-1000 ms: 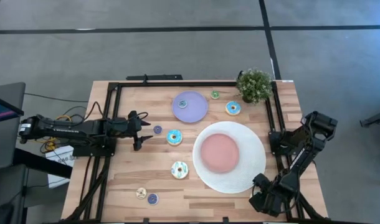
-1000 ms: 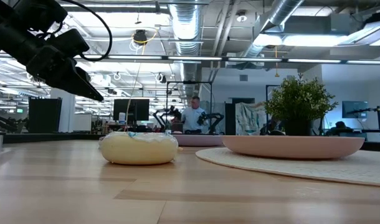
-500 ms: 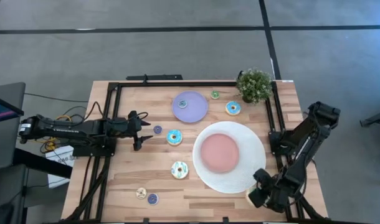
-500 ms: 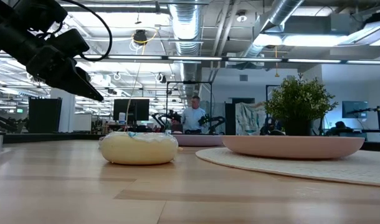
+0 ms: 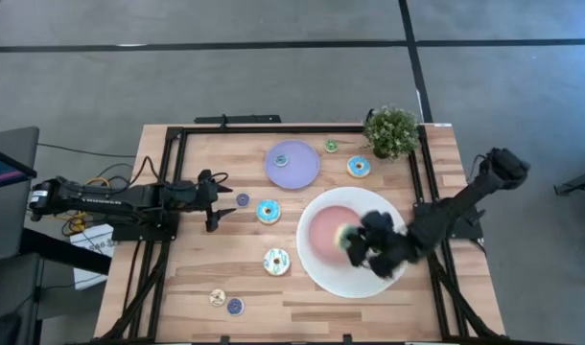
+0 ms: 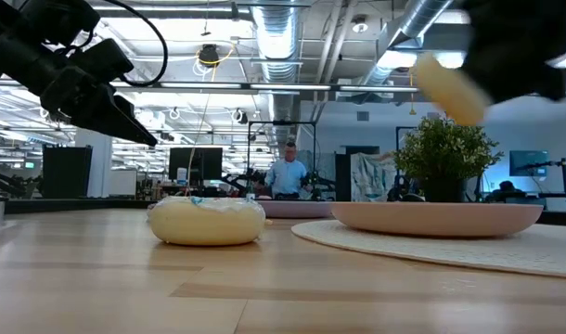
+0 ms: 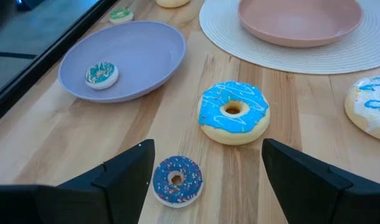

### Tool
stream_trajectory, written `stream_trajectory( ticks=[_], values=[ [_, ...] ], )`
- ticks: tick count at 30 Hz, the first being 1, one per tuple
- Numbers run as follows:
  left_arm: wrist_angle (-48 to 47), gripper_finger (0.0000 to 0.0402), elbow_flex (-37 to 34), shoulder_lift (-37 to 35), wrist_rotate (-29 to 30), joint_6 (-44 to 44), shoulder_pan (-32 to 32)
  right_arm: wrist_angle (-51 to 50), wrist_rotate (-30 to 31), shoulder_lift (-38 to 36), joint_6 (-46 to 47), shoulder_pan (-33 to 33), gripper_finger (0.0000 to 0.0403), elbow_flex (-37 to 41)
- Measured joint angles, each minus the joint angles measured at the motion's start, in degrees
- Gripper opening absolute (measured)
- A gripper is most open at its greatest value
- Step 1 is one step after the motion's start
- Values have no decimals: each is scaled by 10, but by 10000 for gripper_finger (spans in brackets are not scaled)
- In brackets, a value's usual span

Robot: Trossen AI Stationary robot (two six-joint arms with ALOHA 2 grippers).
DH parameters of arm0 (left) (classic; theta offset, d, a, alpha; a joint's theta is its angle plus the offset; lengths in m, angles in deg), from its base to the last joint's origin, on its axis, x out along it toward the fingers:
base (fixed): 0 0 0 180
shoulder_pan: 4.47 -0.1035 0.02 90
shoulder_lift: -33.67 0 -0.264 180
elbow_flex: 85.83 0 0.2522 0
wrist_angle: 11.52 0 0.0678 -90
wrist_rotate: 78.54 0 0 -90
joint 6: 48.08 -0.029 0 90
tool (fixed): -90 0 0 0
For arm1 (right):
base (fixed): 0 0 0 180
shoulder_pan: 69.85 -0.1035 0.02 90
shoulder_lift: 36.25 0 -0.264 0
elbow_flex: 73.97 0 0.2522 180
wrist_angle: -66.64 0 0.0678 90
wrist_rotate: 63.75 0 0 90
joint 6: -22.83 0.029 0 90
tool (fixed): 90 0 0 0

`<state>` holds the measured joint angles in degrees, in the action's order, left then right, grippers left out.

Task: Pick & Place donuts
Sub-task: Put the big light blue donut on the orange plate, then put the top small dark blue donut on the violet plate

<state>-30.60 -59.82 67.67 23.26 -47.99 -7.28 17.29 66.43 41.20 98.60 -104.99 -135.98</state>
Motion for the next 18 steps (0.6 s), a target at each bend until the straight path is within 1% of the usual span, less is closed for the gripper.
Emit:
stream_trajectory(
  ticks=[1,2,4,6,7,8,10,13,18],
  values=[
    [0,290,0,0,0,-1,0,15,-30,1,-46,32,142,0],
    [0,290,0,0,0,-3,0,30,-73,5,-90,63,144,0],
    [1,290,0,0,0,-8,0,41,-180,8,-164,126,151,0],
    [1,290,0,0,0,-9,0,43,-283,13,-207,181,158,-1],
    [1,290,0,0,0,-9,0,38,-323,18,-223,205,162,-1],
    [1,290,0,0,0,-10,0,15,-350,19,-235,223,165,0],
    [-1,290,0,0,1,-9,0,-29,-372,23,-246,247,173,-1],
    [-3,290,0,0,0,-10,0,-115,-387,40,-252,260,183,1],
    [2,290,0,3,0,-9,0,-99,-403,53,-270,248,201,0]
  ],
)
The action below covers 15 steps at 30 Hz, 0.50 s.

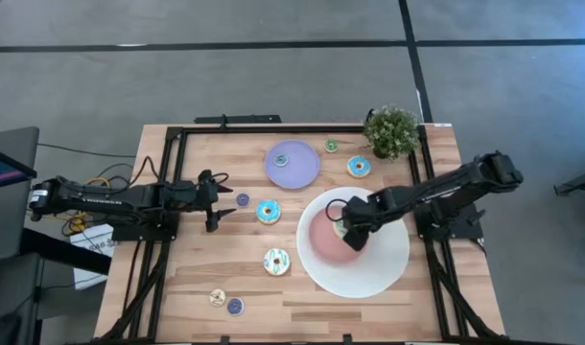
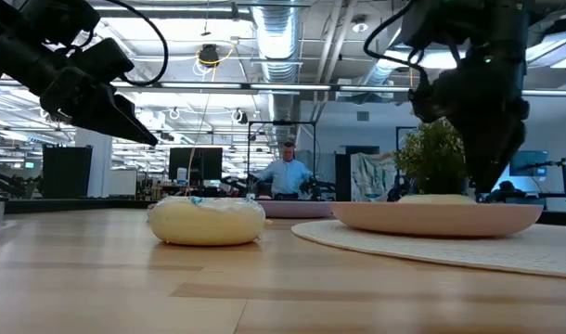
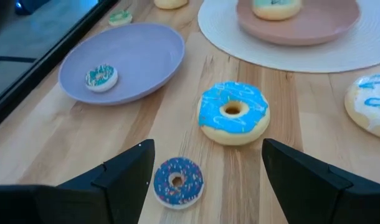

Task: Pick & Place donuts
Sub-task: Put the top small dark blue donut on the violet plate

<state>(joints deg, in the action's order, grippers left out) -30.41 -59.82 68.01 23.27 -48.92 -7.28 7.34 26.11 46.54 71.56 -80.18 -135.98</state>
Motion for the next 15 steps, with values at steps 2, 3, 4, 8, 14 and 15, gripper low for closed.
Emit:
stream_trajectory(
  ticks=[2,3,4,8,14,15],
  values=[
    [-2,290,0,0,0,0,0,8,0,-1,-3,-5,206,0],
    [1,290,0,0,0,0,0,5,0,-5,-3,-6,209,0],
    [1,290,0,0,0,0,0,5,1,-12,-2,-7,211,0],
    [0,290,0,0,0,0,0,7,5,-38,3,-9,215,0],
    [0,290,0,1,0,-1,0,3,5,-80,3,-14,215,0],
    [0,290,0,0,0,-2,0,-1,5,-87,3,-20,215,0]
  ],
)
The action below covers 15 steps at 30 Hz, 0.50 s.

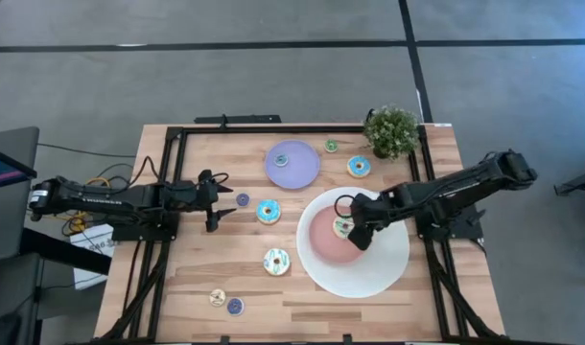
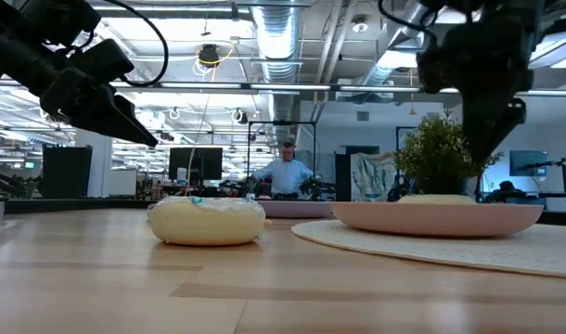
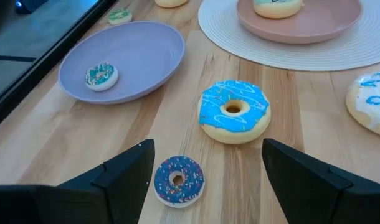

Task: Pick & Place donuts
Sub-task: Put the top small dark blue donut on the violet plate

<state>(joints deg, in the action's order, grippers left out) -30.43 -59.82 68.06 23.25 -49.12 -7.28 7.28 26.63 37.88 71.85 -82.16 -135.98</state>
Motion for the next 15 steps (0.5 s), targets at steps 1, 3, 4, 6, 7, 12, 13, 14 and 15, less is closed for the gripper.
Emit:
stream_trajectory(
  ticks=[1,3,4,6,7,12,13,14,15],
  values=[
    [0,290,0,0,0,0,0,-4,3,-6,0,-7,215,0],
    [0,290,0,0,0,0,0,-16,20,-16,2,-30,214,0],
    [0,290,0,0,0,2,0,-24,35,-21,6,-44,213,0],
    [0,290,0,0,0,16,0,-36,67,-27,19,-73,209,0],
    [0,290,0,0,0,23,0,-41,82,-30,27,-89,205,2],
    [0,290,0,0,0,35,0,6,140,-53,74,-167,170,40],
    [0,290,0,0,0,43,0,25,147,-60,79,-180,160,54],
    [-1,290,0,0,0,51,0,47,151,-67,83,-192,148,68],
    [-1,290,0,0,0,60,0,71,157,-77,89,-202,136,84]
  ],
)
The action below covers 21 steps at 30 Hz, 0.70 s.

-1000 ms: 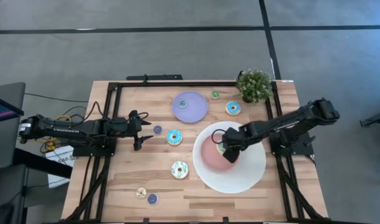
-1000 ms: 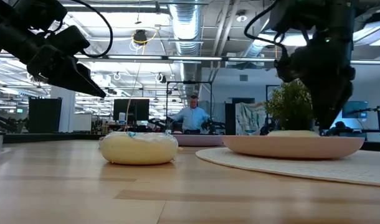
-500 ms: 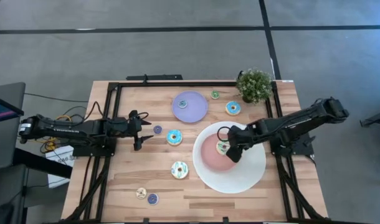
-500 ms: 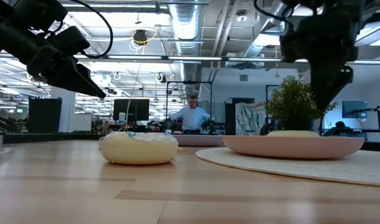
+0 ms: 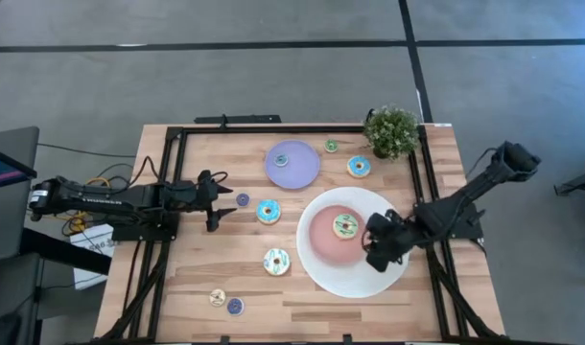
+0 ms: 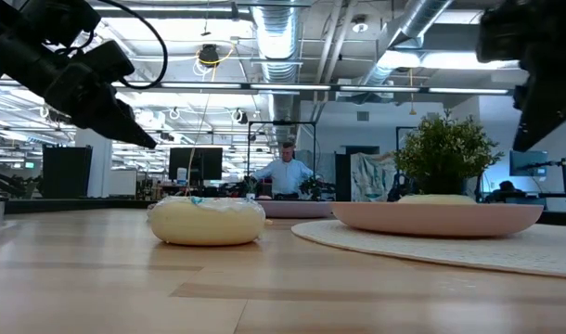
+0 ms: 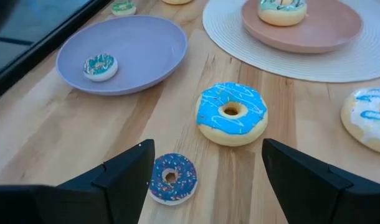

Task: Pick & Place donuts
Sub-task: Put the top small dark blue donut on the violet plate

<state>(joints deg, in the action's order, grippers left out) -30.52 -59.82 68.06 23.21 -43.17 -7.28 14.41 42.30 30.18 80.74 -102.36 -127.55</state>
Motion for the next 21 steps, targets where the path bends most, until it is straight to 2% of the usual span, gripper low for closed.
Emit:
stream_trajectory(
  ticks=[3,7,12,16,21],
  values=[
    [0,290,0,0,0,-1,0,53,40,-39,10,-26,97,47],
    [2,290,0,0,7,-13,0,63,130,-102,1,-52,53,95],
    [44,290,0,1,35,11,0,76,282,-175,-68,-67,11,148],
    [64,290,0,3,42,30,0,76,381,-200,-142,-54,6,170],
    [59,290,3,40,60,62,0,91,397,-197,-163,-16,15,171]
  ],
)
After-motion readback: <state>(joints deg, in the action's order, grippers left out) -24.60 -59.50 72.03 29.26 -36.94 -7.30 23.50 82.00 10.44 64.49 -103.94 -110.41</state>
